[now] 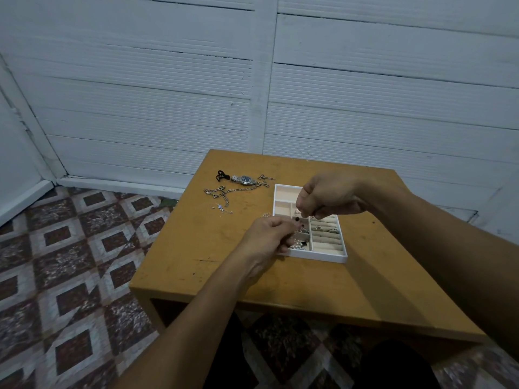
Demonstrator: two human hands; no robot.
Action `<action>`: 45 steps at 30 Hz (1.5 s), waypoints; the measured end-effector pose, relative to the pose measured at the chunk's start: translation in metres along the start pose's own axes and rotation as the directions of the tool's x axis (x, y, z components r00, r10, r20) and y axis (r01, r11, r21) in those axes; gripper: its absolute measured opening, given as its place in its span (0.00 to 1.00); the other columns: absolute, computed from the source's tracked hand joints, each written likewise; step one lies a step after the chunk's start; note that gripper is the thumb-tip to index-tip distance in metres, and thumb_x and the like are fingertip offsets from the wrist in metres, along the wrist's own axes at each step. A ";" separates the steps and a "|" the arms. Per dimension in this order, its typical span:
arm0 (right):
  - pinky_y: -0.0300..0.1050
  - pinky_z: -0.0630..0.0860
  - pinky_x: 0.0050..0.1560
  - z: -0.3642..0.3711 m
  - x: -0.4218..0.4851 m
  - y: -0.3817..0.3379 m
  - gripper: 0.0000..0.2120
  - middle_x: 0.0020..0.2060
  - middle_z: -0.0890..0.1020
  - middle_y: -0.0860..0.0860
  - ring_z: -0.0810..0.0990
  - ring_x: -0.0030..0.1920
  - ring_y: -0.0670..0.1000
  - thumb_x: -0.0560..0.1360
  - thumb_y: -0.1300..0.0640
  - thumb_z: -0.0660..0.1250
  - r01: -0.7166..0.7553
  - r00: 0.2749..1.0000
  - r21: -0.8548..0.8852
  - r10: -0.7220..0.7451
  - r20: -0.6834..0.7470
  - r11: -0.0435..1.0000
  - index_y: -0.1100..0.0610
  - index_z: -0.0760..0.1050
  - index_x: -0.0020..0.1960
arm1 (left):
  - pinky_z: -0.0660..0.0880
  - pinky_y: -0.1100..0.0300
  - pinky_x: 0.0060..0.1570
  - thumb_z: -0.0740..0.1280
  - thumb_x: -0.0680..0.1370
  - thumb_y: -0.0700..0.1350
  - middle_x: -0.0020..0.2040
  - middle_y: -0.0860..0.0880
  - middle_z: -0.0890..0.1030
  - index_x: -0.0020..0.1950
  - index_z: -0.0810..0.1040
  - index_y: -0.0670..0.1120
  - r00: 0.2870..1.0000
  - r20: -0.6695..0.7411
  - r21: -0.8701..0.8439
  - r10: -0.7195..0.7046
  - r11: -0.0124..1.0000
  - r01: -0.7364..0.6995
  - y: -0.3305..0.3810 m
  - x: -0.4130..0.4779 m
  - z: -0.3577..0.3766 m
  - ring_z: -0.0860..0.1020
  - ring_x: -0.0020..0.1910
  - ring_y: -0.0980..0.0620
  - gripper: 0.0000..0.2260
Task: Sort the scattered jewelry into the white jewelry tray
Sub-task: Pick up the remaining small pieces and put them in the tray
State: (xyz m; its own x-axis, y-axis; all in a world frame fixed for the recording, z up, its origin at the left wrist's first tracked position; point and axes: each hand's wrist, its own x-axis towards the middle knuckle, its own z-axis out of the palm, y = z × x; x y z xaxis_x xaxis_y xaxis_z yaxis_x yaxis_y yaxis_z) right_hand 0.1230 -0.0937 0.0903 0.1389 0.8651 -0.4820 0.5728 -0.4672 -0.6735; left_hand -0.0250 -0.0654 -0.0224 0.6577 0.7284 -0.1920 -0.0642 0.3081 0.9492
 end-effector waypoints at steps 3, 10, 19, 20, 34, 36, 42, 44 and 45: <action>0.40 0.75 0.37 -0.003 -0.004 0.004 0.05 0.35 0.80 0.54 0.77 0.36 0.49 0.73 0.70 0.67 -0.014 1.000 -0.094 0.014 0.008 0.995 0.62 0.78 0.46 | 0.68 0.64 0.29 0.67 0.78 0.40 0.36 0.47 0.77 0.46 0.81 0.42 0.999 -0.045 0.051 0.025 0.998 -0.023 0.004 -0.002 -0.002 0.72 0.32 0.55 0.04; 0.39 0.71 0.35 0.002 -0.010 0.010 0.04 0.35 0.81 0.50 0.76 0.36 0.47 0.75 0.64 0.68 -0.047 0.999 -0.276 0.042 -0.023 0.960 0.58 0.80 0.46 | 0.70 0.60 0.34 0.66 0.78 0.42 0.39 0.48 0.77 0.49 0.80 0.43 0.998 -0.054 0.062 -0.010 0.998 0.013 0.004 -0.002 -0.005 0.74 0.37 0.54 0.04; 0.40 0.73 0.39 -0.006 -0.021 0.011 0.05 0.40 0.82 0.49 0.77 0.40 0.48 0.76 0.58 0.68 -0.031 0.995 -0.274 0.005 -0.095 0.961 0.57 0.83 0.47 | 0.80 0.50 0.54 0.62 0.81 0.39 0.47 0.39 0.82 0.53 0.76 0.36 0.995 0.025 -0.257 -0.092 0.962 0.095 0.001 0.003 -0.003 0.83 0.50 0.42 0.07; 0.40 0.73 0.38 -0.006 -0.021 0.010 0.05 0.40 0.82 0.50 0.77 0.41 0.48 0.76 0.58 0.67 -0.018 0.995 -0.262 -0.009 -0.101 0.965 0.57 0.83 0.47 | 0.80 0.51 0.53 0.62 0.81 0.39 0.47 0.39 0.82 0.54 0.75 0.35 0.994 0.025 -0.288 -0.108 0.951 0.111 0.001 0.004 -0.002 0.83 0.50 0.42 0.08; 0.40 0.74 0.37 0.000 -0.006 0.002 0.06 0.38 0.83 0.49 0.78 0.37 0.46 0.76 0.60 0.67 0.049 0.996 -0.289 -0.070 -0.062 0.956 0.55 0.82 0.44 | 0.79 0.53 0.45 0.55 0.83 0.50 0.55 0.37 0.82 0.61 0.77 0.36 0.974 0.016 -0.274 -0.225 0.936 0.220 0.012 0.037 0.013 0.82 0.47 0.45 0.20; 0.39 0.73 0.35 0.000 -0.003 0.002 0.06 0.38 0.83 0.49 0.78 0.36 0.45 0.76 0.60 0.67 0.042 0.995 -0.303 -0.068 -0.076 0.952 0.55 0.82 0.44 | 0.79 0.52 0.47 0.54 0.83 0.51 0.56 0.37 0.82 0.63 0.76 0.36 0.971 0.026 -0.283 -0.236 0.930 0.233 0.010 0.040 0.015 0.82 0.49 0.44 0.21; 0.39 0.73 0.35 -0.004 0.006 0.006 0.07 0.41 0.83 0.49 0.78 0.37 0.44 0.76 0.62 0.66 0.030 0.985 -0.300 -0.079 -0.151 0.953 0.58 0.83 0.48 | 0.78 0.49 0.54 0.54 0.83 0.55 0.53 0.39 0.83 0.61 0.76 0.36 0.956 0.050 -0.309 -0.288 0.906 0.289 0.006 0.043 0.018 0.82 0.50 0.43 0.24; 0.39 0.73 0.35 -0.007 0.009 0.010 0.07 0.41 0.84 0.50 0.78 0.37 0.45 0.75 0.63 0.66 0.027 0.977 -0.280 -0.084 -0.194 0.959 0.58 0.83 0.47 | 0.77 0.49 0.56 0.54 0.83 0.55 0.52 0.39 0.83 0.60 0.77 0.36 0.954 0.055 -0.313 -0.295 0.902 0.297 0.006 0.045 0.018 0.82 0.49 0.43 0.24; 0.39 0.73 0.35 -0.008 0.010 0.012 0.07 0.40 0.83 0.51 0.78 0.37 0.46 0.75 0.63 0.66 0.024 0.974 -0.271 -0.083 -0.209 0.962 0.58 0.83 0.47 | 0.77 0.49 0.56 0.54 0.83 0.55 0.51 0.39 0.83 0.59 0.77 0.36 0.953 0.056 -0.313 -0.298 0.901 0.300 0.006 0.046 0.018 0.82 0.49 0.43 0.24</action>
State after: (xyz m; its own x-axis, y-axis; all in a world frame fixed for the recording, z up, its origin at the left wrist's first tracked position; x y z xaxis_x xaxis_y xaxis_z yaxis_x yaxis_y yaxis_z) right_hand 0.1375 -0.0890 0.0820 0.2568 0.9199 -0.2964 0.7733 -0.3795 -0.5079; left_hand 0.0183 -0.0407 -0.0210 0.6877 0.5681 -0.4521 -0.0955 0.6881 0.7193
